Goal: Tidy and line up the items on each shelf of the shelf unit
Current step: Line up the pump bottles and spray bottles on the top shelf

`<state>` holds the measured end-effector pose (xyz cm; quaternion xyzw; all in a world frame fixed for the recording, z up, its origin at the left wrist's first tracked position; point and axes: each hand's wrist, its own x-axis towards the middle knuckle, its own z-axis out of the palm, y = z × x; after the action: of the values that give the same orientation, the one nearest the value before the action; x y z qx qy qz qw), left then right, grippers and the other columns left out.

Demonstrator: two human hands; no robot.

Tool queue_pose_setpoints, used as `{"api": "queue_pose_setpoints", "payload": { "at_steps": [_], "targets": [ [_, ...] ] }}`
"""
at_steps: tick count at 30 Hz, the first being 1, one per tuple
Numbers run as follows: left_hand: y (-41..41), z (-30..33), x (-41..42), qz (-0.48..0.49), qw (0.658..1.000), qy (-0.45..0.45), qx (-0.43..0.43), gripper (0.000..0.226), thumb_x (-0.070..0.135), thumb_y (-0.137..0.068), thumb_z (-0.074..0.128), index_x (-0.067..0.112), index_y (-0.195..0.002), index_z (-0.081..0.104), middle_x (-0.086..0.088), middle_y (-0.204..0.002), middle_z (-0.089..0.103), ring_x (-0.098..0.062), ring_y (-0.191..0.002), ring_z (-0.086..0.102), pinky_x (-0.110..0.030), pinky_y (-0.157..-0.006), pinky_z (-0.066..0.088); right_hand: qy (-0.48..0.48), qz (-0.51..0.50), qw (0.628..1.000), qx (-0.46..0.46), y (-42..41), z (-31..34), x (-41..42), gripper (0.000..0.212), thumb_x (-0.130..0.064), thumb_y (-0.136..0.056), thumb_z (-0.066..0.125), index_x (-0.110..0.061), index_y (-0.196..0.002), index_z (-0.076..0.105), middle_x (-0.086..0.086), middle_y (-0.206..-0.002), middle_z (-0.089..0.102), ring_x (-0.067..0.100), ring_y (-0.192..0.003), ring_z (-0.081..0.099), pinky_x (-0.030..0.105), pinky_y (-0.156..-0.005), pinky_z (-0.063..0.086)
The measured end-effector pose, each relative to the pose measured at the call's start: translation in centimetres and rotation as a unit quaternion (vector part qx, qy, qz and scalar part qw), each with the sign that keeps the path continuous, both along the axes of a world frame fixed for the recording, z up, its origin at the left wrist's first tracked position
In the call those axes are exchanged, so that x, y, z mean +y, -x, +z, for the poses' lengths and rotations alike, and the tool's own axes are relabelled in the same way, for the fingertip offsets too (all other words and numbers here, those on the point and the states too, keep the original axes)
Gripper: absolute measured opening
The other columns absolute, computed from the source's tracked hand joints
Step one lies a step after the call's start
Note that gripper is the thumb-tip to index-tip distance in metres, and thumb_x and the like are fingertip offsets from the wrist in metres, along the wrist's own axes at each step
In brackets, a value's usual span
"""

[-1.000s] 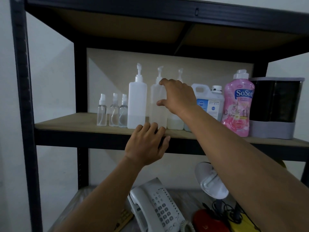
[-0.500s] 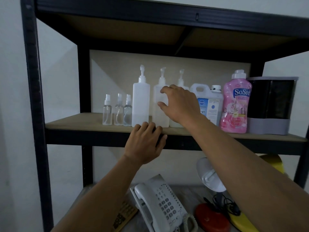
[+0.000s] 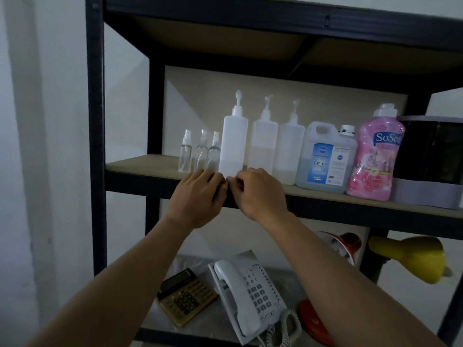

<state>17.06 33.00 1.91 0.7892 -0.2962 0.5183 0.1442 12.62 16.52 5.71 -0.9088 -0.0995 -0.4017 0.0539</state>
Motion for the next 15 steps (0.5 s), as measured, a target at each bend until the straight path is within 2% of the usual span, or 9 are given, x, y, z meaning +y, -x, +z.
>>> {"api": "queue_pose_setpoints", "payload": {
  "at_steps": [3, 7, 11, 13, 15],
  "targets": [
    [-0.1, 1.1, 0.5, -0.005, 1.0, 0.015, 0.012, 0.023, 0.027, -0.1, 0.048, 0.014, -0.086, 0.061, 0.001, -0.078, 0.058, -0.018, -0.071, 0.051, -0.032, -0.062, 0.039, -0.019, 0.006, 0.999, -0.041, -0.8, -1.7, 0.3, 0.044, -0.051, -0.105, 0.038, -0.021, -0.085, 0.063, -0.003, -0.083, 0.061, 0.02, -0.081, 0.054, 0.036, -0.069, 0.04],
    [-0.8, 3.3, 1.5, 0.007, 0.998, 0.027, 0.052, 0.017, 0.029, -0.099, 0.048, 0.018, -0.094, 0.06, 0.005, -0.083, 0.061, -0.015, -0.074, 0.051, -0.029, -0.061, 0.034, -0.024, -0.018, 0.996, -0.087, -1.6, -3.6, 0.6, 0.045, -0.056, -0.103, 0.038, -0.022, -0.098, 0.067, -0.005, -0.094, 0.065, 0.019, -0.09, 0.055, 0.039, -0.081, 0.042],
    [-2.7, 6.0, 2.2, 0.006, 1.0, 0.022, -0.003, 0.01, 0.023, -0.091, 0.059, 0.015, -0.094, 0.064, 0.001, -0.087, 0.066, -0.02, -0.082, 0.058, -0.028, -0.065, 0.036, -0.012, -0.048, 0.991, -0.123, -1.8, -4.5, 1.0, 0.046, -0.054, -0.104, 0.037, -0.022, -0.103, 0.07, -0.004, -0.097, 0.068, 0.02, -0.091, 0.054, 0.037, -0.086, 0.037],
    [-3.8, 7.5, 2.2, 0.009, 1.0, 0.016, -0.022, 0.013, 0.023, -0.089, 0.06, 0.015, -0.097, 0.065, -0.001, -0.093, 0.067, -0.023, -0.089, 0.058, -0.032, -0.068, 0.041, 0.003, -0.068, 0.988, -0.136, -2.0, -5.0, 1.1, 0.047, -0.054, -0.104, 0.035, -0.021, -0.106, 0.069, -0.003, -0.101, 0.069, 0.022, -0.094, 0.054, 0.039, -0.09, 0.036],
    [-4.7, 9.1, 2.2, 0.014, 1.0, 0.001, -0.019, 0.021, 0.024, -0.088, 0.06, 0.016, -0.106, 0.064, -0.002, -0.105, 0.067, -0.024, -0.1, 0.057, -0.037, -0.081, 0.046, 0.004, -0.08, 0.985, -0.15, -2.2, -5.4, 1.2, 0.047, -0.054, -0.104, 0.036, -0.02, -0.108, 0.068, -0.002, -0.103, 0.068, 0.024, -0.096, 0.054, 0.04, -0.092, 0.036]
  ]
}}
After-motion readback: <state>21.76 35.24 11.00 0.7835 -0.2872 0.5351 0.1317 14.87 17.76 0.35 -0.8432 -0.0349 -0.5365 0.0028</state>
